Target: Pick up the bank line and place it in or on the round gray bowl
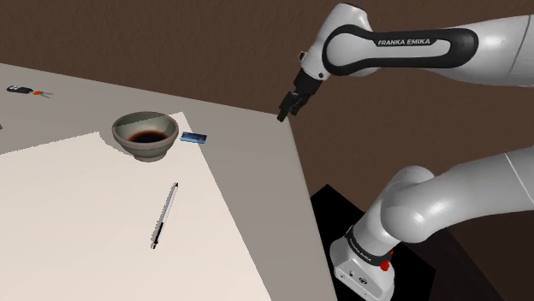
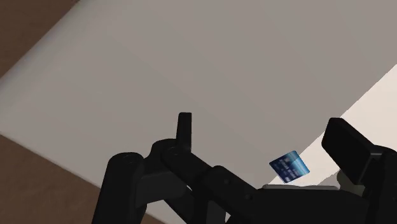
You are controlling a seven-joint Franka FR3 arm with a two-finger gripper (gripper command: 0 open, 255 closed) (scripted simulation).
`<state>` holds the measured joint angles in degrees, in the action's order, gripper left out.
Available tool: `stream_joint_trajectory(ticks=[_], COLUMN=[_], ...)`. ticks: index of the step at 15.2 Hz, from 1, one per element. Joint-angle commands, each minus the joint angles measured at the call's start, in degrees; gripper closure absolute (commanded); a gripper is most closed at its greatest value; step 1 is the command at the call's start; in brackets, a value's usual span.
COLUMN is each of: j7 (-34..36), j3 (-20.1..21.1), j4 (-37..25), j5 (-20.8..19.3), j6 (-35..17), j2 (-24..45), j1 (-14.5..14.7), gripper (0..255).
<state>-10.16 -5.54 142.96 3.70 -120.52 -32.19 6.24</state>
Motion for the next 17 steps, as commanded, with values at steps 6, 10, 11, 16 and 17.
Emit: stream_joint_trajectory(ticks=[6,10,11,16,17], j7=[-12.03,-20.61,-23.02,-36.42,-39.23], j3=[-2.60,-3.99,-4.27,-4.48,-4.19], j4=[-1.22,-4.11,-5.05,-10.96,-12.36], j5=[5.90,11.78,13.59,24.39,26.71], j6=[-16.17,-23.32,-24.83,-30.49,-31.25], j2=[12.16,19.79,21.71,31.19,33.04], j1=[6.27,10.45,11.48,15.60,16.10], gripper=[0,0,0,0,0])
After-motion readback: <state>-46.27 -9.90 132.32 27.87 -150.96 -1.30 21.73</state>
